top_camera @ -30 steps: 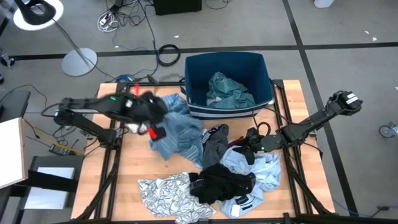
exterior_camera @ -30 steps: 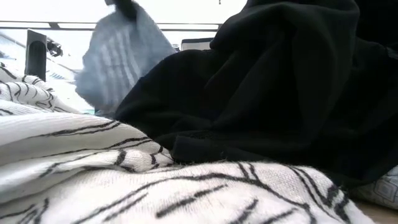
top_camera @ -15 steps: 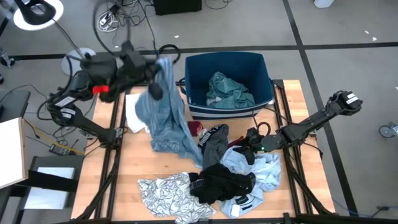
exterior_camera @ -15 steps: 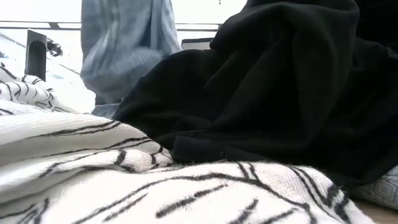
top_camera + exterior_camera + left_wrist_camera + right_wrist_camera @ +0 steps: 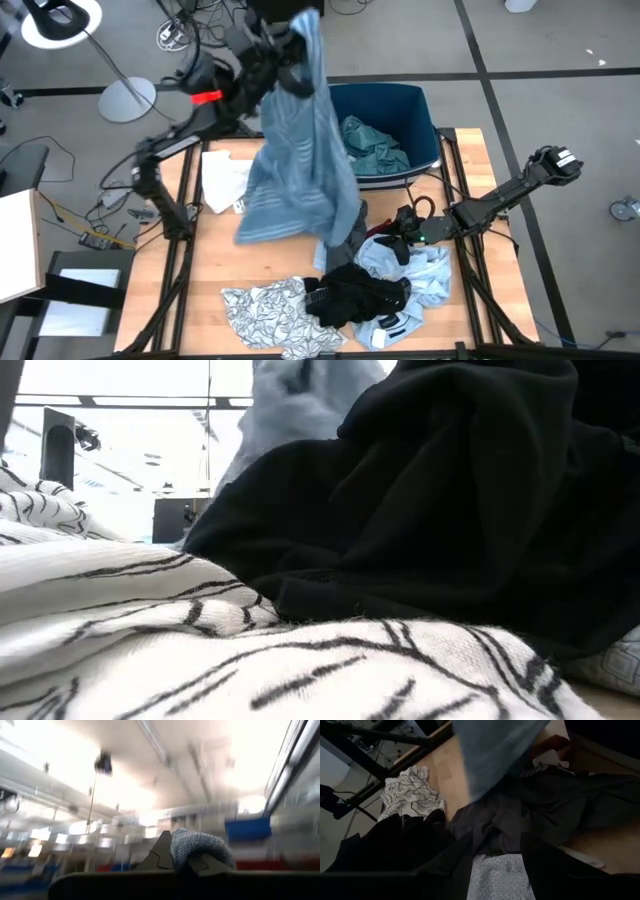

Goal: Sort clothes
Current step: Put the blue cloth into the blue bin

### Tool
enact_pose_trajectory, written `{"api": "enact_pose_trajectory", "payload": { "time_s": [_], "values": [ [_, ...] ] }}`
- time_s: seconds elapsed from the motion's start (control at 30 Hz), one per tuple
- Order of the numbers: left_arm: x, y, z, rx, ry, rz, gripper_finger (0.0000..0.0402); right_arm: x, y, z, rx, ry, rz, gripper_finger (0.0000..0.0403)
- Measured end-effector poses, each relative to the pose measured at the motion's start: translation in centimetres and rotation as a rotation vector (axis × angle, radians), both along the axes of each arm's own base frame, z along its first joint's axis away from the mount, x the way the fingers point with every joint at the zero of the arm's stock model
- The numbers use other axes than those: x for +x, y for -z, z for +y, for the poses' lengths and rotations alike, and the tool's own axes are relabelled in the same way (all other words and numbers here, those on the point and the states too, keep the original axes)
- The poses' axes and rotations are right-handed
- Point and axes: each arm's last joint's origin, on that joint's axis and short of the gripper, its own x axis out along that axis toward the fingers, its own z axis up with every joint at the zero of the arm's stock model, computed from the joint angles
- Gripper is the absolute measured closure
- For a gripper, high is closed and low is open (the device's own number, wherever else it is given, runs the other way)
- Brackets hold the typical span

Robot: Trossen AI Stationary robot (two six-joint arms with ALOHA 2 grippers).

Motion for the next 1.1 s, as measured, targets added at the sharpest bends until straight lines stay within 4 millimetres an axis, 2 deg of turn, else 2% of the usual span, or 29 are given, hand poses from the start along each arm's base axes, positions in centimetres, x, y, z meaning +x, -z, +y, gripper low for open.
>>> {"api": "enact_pose_trajectory", "payload": {
  "time_s": [0.1, 0.17, 0.23, 0.3, 0.47, 0.67, 0.77, 0.93, 1.1],
  "values": [
    [1.6, -0.2, 1.9, 0.047, 0.017, -0.085, 0.0401, 0.0, 0.0, 0.0, -0.007, -0.003, 0.000, 0.0237],
    [3.0, 0.1, 3.3, 0.015, 0.054, -0.038, 0.0401, 0.0, 0.0, 0.0, -0.014, -0.007, 0.000, 0.0237],
    [4.4, 1.0, 4.6, -0.072, 0.114, 0.084, 0.0401, 0.0, 0.0, 0.0, -0.017, -0.008, 0.001, 0.0237],
    [5.4, 2.8, 5.8, -0.156, 0.139, 0.183, 0.0401, 0.0, 0.0, 0.0, -0.018, -0.009, 0.001, 0.0237],
    [6.0, 6.9, 8.0, -0.387, 0.144, 0.541, 0.0401, 0.0, 0.0, 0.1, -0.014, -0.025, 0.007, 0.0237],
    [5.4, 11.4, 8.6, -0.617, 0.106, 0.946, 0.0400, -0.1, 0.1, 0.2, -0.014, -0.033, 0.011, 0.0237],
    [5.5, 13.7, 8.6, -0.668, 0.100, 1.131, 0.0396, -0.1, 0.1, 0.2, -0.015, -0.034, 0.011, 0.0237],
    [6.5, 16.8, 8.8, -0.776, 0.176, 1.284, 0.0368, -0.1, 0.0, 0.2, -0.010, -0.032, 0.008, 0.0237],
    [6.3, 17.9, 8.7, -0.840, 0.184, 1.362, 0.0308, -0.1, 0.1, 0.2, -0.011, -0.031, 0.010, 0.0237]
  ]
}}
